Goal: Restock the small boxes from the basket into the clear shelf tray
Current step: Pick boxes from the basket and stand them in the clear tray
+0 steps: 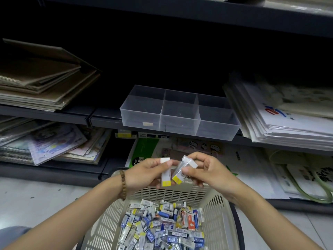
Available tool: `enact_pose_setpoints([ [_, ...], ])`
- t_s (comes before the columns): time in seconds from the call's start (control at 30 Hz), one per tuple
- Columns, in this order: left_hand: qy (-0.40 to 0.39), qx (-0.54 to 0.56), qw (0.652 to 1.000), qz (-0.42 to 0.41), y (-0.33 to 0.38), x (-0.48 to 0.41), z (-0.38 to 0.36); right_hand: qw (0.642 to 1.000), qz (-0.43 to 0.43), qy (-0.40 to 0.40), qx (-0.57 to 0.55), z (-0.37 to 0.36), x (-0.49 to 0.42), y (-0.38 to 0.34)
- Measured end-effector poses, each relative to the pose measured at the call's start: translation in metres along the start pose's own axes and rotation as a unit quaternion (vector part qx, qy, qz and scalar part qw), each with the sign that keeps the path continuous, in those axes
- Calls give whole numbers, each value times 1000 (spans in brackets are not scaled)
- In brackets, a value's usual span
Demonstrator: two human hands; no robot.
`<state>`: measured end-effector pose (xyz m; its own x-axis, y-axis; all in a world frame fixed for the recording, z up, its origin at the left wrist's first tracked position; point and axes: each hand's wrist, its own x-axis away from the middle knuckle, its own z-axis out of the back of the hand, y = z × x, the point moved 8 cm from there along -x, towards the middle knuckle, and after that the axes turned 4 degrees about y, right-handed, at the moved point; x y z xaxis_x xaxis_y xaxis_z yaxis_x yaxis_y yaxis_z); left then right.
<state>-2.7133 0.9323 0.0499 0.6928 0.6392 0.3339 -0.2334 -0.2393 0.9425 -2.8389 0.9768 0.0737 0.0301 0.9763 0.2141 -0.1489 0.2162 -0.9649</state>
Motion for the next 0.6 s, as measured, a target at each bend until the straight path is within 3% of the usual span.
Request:
enact_pose_setpoints([
  [0.1,21,42,999,22,-3,-3,8,999,-7,-2,-31,7,0,-2],
  [0.23,51,32,998,-7,3,-3,17,994,-32,-54,-92,-5,3,0],
  [0.37,75,-9,997,-29,5,-1,14,995,-24,-54,-74,-16,3,0],
  [0.6,-11,3,999,-46,13,6,1,998,2,20,-53,-7,2,-3],
])
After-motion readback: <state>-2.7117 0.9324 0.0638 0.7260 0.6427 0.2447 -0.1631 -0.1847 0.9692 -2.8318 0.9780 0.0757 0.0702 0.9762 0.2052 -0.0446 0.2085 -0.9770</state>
